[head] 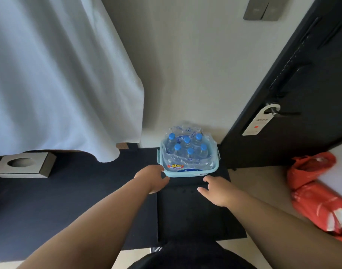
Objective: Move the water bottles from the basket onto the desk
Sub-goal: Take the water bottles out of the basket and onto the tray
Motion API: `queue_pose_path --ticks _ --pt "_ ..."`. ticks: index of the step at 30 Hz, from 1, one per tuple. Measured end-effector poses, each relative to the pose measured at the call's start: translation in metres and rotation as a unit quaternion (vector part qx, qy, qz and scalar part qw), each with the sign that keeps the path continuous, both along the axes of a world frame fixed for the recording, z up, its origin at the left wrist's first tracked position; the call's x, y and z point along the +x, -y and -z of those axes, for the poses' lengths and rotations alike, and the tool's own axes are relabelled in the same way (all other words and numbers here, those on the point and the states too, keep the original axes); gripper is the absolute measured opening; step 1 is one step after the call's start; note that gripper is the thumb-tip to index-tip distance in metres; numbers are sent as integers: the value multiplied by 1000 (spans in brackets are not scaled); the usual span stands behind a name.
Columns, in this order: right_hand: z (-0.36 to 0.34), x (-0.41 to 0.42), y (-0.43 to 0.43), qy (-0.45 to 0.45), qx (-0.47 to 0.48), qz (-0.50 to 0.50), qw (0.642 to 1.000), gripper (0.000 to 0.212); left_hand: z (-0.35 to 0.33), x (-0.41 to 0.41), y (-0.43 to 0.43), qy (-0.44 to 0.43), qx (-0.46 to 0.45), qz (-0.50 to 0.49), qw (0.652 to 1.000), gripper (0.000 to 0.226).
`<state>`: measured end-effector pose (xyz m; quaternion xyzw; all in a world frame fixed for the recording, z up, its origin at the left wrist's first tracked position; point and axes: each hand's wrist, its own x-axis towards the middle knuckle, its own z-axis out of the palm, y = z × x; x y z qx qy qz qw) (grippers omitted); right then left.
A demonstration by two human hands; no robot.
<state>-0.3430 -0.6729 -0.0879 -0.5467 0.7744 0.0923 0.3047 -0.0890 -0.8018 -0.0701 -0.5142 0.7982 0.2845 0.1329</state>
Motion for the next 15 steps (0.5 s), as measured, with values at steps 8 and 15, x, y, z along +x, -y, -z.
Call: queue_pose_path --ticks 8,15 --pt "-4 0 33 -17 -17 0 1000 57 -9 -2 45 -10 -24 5 1000 61" --pt "-1 -11 70 -15 -79 18 997 54 -5 -29 64 -16 -15 -22 1000 59"
